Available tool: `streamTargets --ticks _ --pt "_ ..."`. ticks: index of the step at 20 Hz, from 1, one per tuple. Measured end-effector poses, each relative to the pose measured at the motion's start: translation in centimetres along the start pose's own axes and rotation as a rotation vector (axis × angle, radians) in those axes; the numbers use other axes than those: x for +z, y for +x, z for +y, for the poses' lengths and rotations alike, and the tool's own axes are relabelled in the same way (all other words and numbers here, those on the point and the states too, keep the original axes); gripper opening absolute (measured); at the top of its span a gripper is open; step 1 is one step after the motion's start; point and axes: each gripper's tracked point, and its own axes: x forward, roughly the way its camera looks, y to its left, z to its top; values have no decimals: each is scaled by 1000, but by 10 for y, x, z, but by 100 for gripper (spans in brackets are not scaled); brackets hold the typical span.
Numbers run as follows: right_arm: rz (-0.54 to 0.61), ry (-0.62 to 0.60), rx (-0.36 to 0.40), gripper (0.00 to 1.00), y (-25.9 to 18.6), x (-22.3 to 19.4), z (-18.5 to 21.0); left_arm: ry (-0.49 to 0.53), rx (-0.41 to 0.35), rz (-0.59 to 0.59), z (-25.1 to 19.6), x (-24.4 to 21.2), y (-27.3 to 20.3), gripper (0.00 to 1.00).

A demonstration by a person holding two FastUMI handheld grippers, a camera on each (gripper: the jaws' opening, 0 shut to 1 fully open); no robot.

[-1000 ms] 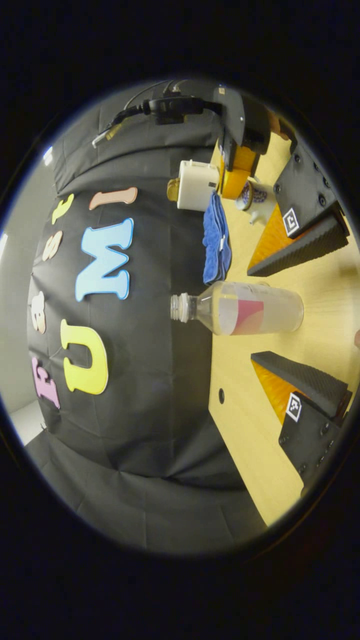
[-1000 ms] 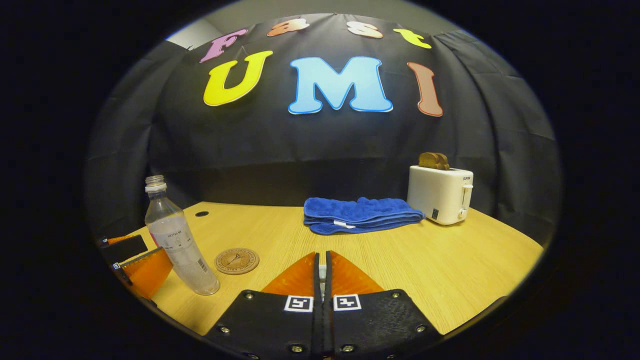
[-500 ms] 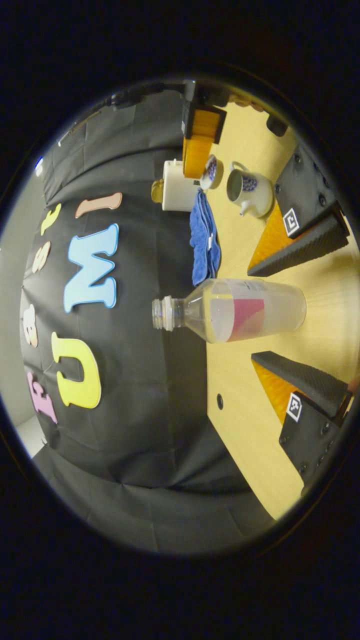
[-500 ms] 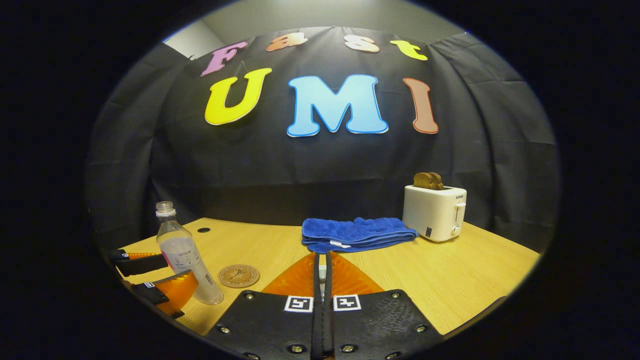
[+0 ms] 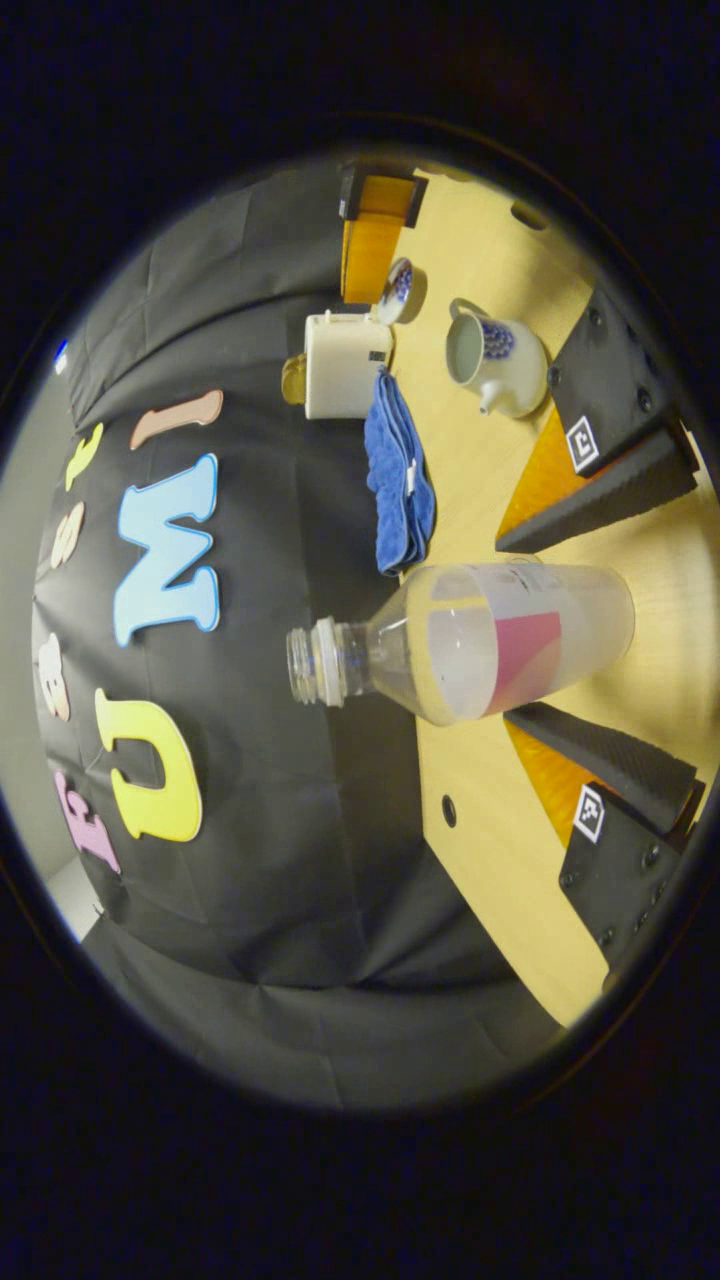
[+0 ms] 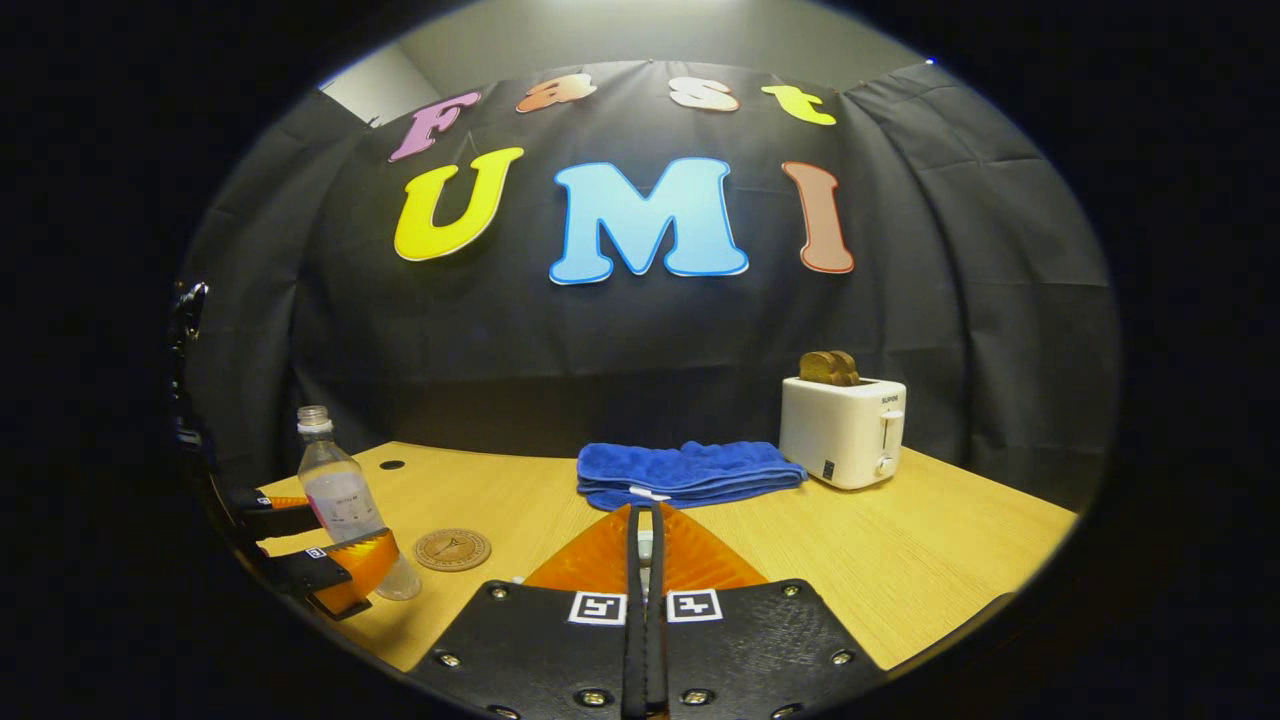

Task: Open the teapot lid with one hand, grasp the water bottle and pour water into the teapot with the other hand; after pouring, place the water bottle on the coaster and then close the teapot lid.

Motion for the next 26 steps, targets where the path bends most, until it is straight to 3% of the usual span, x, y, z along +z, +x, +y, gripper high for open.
streamTargets --ticks 1,2,7,15,26 --pt "3 2 -4 0 0 -2 -4 7 7 -5 2 3 -5 100" --pt "3 4 -8 0 -1 -1 -8 20 2 -1 2 4 -6 88" --pt "1 20 -23 0 -1 -4 -22 92 1 -3 -5 4 1 85" --pt "0 46 -45 1 -6 -9 -41 510 31 -14 0 29 7 85" --pt "18 83 -58 1 -10 -19 -61 952 -44 -40 -41 46 14 85"
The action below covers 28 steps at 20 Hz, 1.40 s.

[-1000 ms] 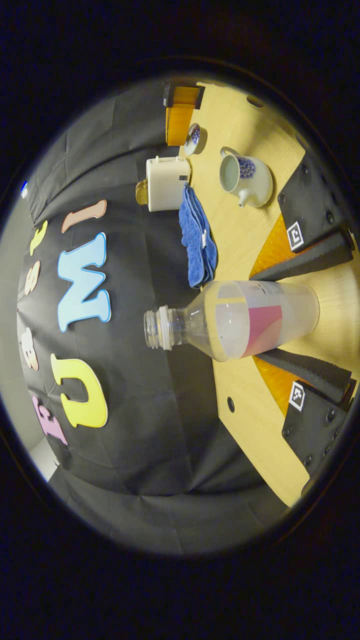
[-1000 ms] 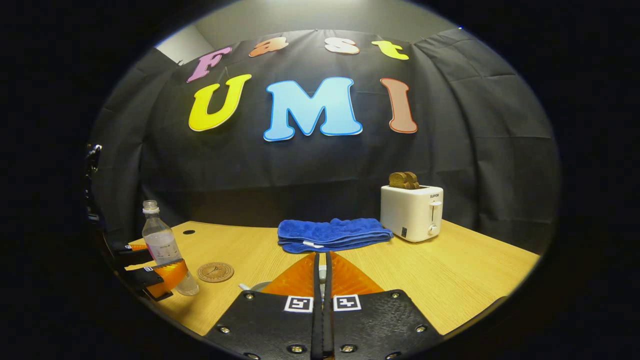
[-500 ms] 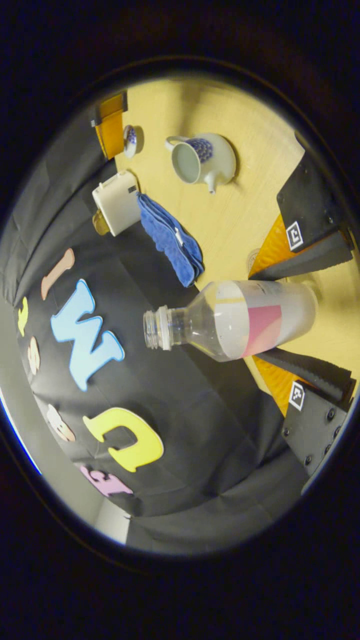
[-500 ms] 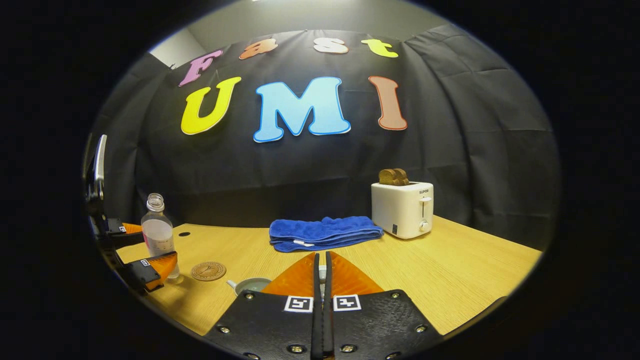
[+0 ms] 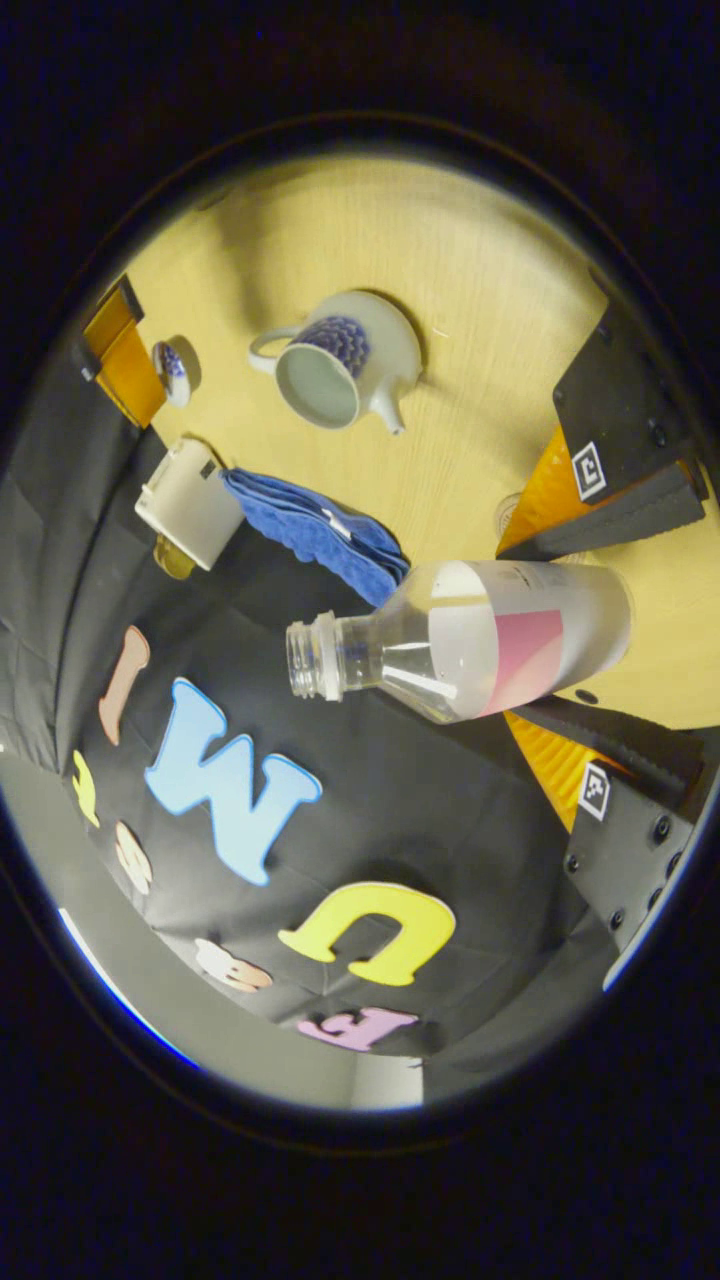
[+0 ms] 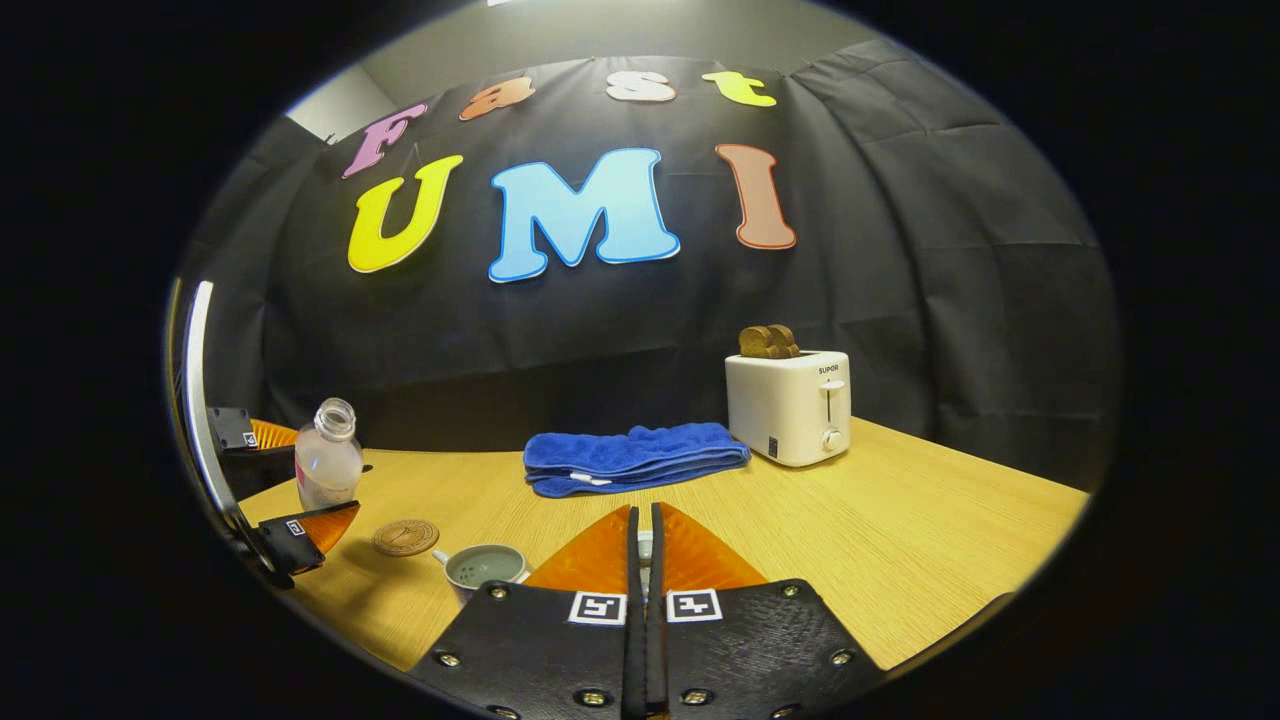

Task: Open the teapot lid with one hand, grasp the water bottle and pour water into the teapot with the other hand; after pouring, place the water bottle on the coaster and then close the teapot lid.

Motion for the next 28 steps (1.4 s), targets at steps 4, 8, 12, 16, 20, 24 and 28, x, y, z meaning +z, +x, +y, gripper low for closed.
streamTargets --ticks 4,8,12,16,20,24,28 --pt "4 16 2 1 -1 -5 -5 159 -6 -13 1 12 7 86" --pt "22 43 2 1 -4 -14 -10 322 -2 -18 0 23 8 85" --pt "20 58 0 1 -7 -15 -14 450 -12 -17 1 27 8 86" --pt "10 69 2 0 -10 -13 -17 579 -43 -8 -5 30 12 86" --pt "6 85 3 1 -11 -12 -19 662 -54 0 -4 31 13 86" --pt "2 94 6 0 -13 -11 -20 734 -54 -3 -2 36 14 86" --pt "-3 101 5 0 -14 -10 -21 790 -45 -4 1 40 16 86"
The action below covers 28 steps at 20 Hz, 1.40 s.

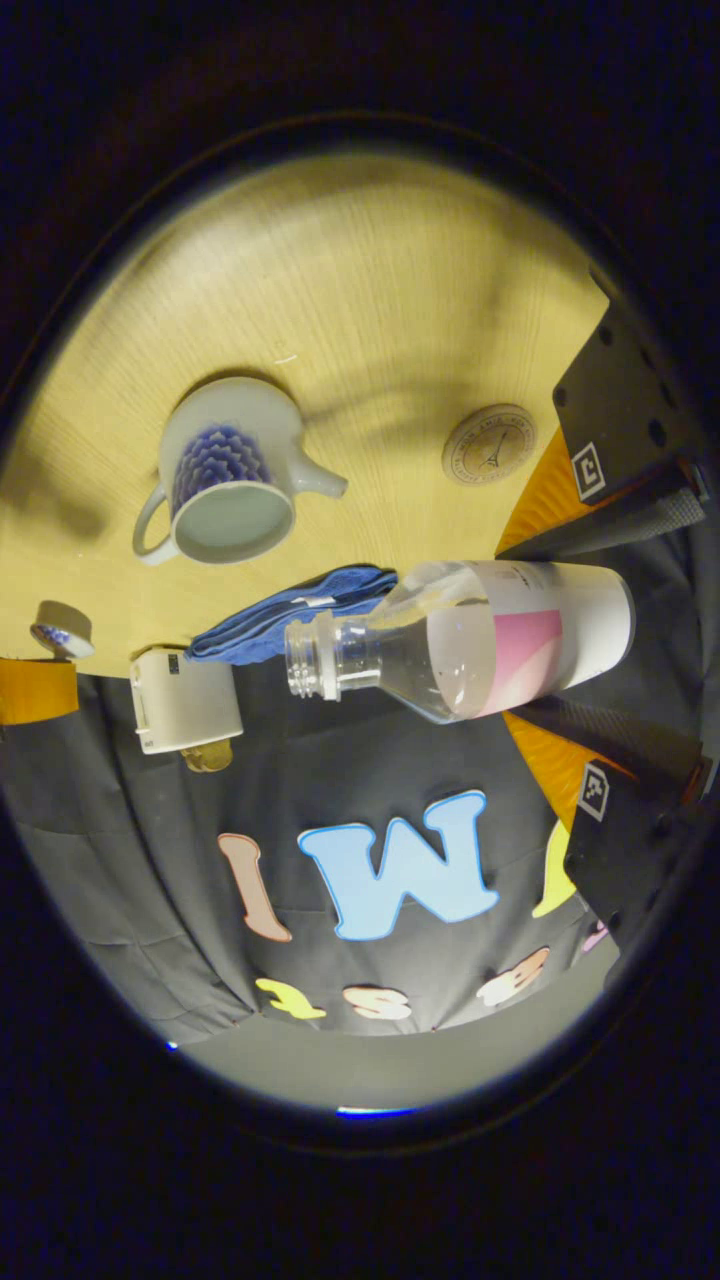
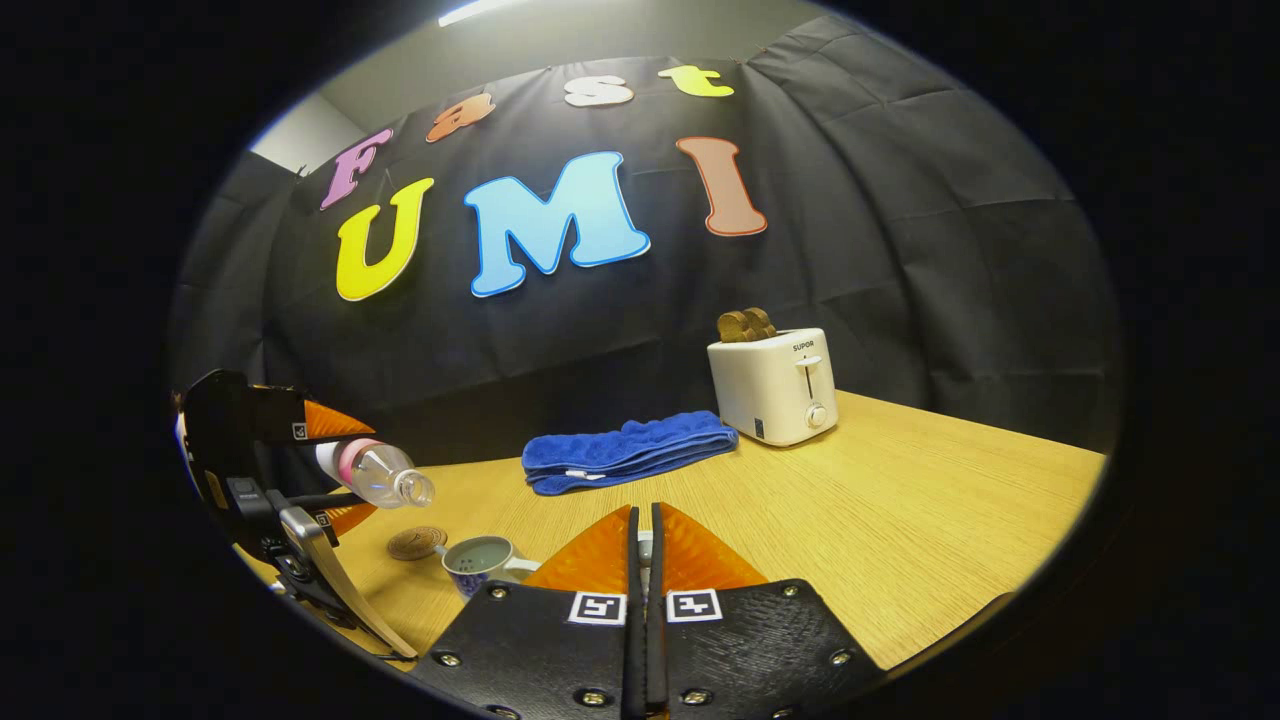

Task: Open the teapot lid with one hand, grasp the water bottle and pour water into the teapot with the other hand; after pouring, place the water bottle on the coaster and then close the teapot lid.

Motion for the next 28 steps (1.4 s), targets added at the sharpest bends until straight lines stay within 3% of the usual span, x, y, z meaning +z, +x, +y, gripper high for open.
streamTargets --ticks 8,28 --pt "-2 11 6 0 -1 1 0 105 9 8 8 1 1 86" --pt "9 21 20 0 -1 -1 2 218 24 20 26 -6 -3 86"
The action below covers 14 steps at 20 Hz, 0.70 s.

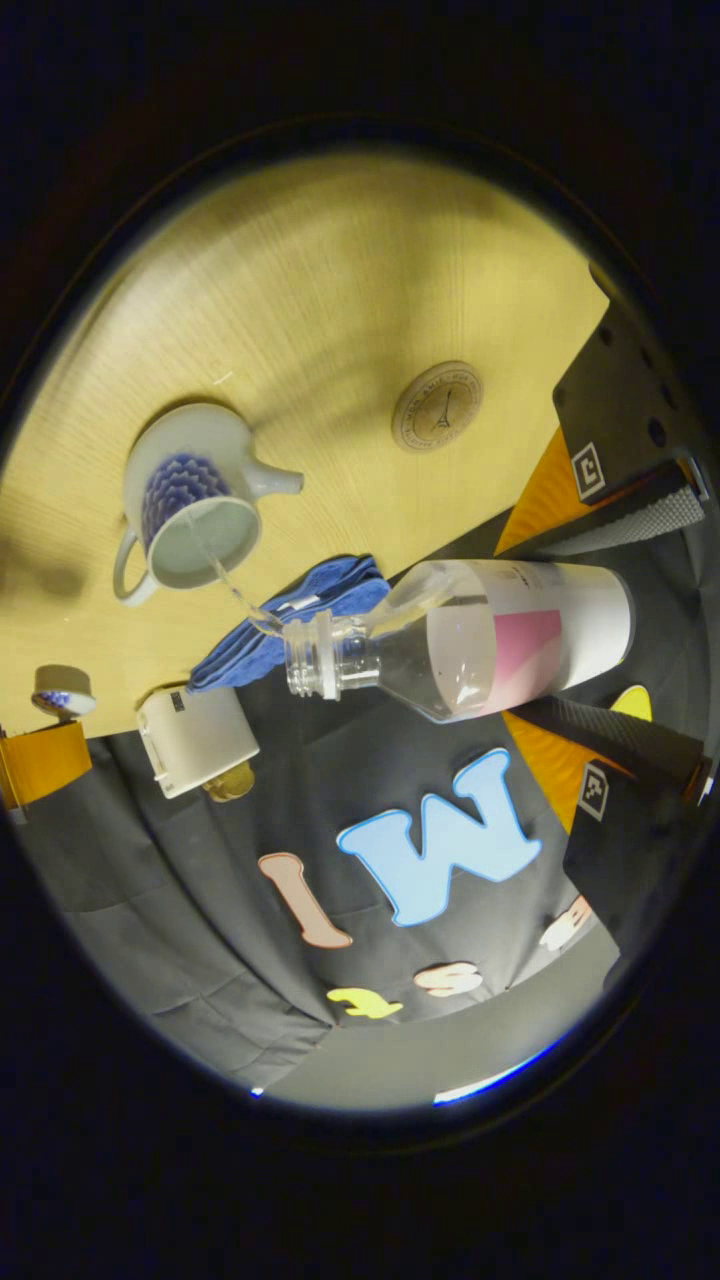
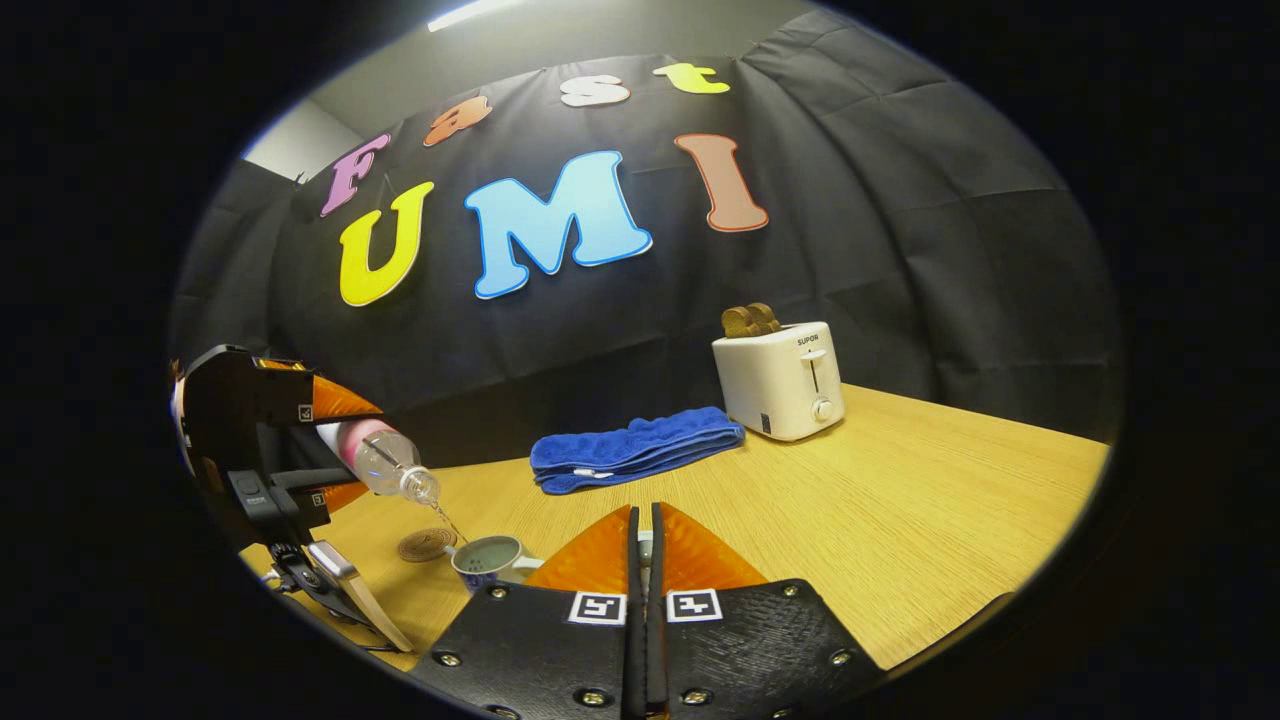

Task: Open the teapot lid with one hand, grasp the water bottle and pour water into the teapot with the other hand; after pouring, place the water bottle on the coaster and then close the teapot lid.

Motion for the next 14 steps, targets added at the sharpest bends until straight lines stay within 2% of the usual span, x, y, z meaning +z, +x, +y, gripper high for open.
streamTargets --ticks 14 --pt "10 4 13 0 0 -2 3 85 -9 8 2 -4 3 85"
